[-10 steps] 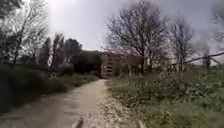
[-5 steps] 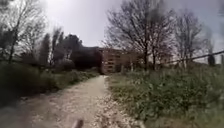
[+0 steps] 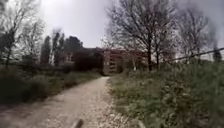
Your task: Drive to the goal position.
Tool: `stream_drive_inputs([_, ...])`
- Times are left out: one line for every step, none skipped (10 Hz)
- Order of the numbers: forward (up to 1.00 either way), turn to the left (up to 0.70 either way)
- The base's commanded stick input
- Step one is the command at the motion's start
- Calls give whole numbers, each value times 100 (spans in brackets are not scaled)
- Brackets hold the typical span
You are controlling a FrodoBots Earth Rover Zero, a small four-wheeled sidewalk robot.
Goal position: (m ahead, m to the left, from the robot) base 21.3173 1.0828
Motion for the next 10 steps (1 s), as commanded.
stream_drive_inputs([100,0])
stream_drive_inputs([100,0])
stream_drive_inputs([100,1])
stream_drive_inputs([100,11])
stream_drive_inputs([100,21])
stream_drive_inputs([100,40])
stream_drive_inputs([100,40])
stream_drive_inputs([100,19])
stream_drive_inputs([100,0])
stream_drive_inputs([100,0])
